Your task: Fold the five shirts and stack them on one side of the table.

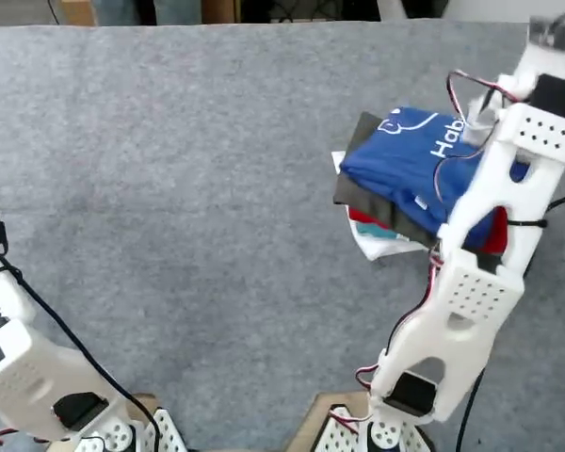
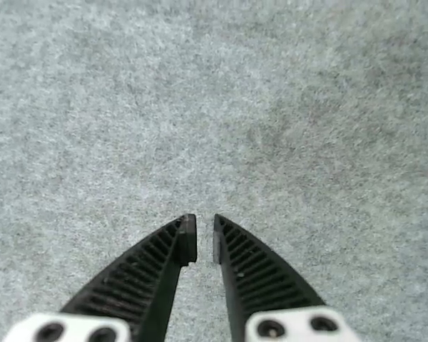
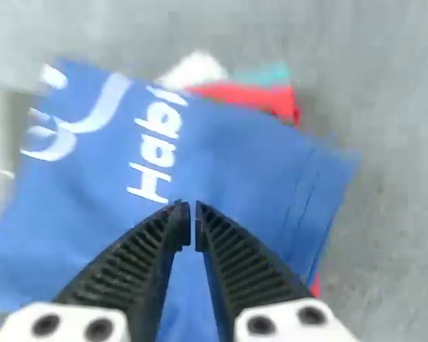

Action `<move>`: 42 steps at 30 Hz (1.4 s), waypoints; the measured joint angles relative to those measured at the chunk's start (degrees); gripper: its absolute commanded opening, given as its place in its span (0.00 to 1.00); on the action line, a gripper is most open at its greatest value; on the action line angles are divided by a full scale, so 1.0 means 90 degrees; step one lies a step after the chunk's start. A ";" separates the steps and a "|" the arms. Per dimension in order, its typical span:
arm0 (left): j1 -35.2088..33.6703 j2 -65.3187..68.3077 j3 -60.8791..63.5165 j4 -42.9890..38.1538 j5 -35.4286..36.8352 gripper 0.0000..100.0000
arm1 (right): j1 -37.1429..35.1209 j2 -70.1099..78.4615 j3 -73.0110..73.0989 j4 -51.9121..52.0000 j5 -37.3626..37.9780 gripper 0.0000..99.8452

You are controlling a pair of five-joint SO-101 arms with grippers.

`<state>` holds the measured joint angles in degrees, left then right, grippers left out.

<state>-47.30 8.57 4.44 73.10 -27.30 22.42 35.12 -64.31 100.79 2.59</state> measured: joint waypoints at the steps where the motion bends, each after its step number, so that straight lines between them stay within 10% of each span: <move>1: 0.0000 -0.0049 0.0010 0.0000 0.0000 0.08 | -0.0088 -0.0254 -0.0117 0.0000 0.0000 0.02; 14: 0.1788 -0.3223 0.1348 0.0264 0.0000 0.03 | -0.1192 -0.4308 0.1280 0.0029 0.0000 0.02; 29: 0.3106 -0.8274 0.7639 -0.3253 0.0205 0.03 | -0.1475 -0.9387 0.9983 -0.1885 0.0879 0.01; 42: 0.3468 -1.2161 1.0198 -0.2383 0.0010 0.03 | -0.1475 -1.3832 1.6606 -0.4464 0.0879 0.01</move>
<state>-16.09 -100.88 96.22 51.65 -27.21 9.14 -89.36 85.14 60.62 10.51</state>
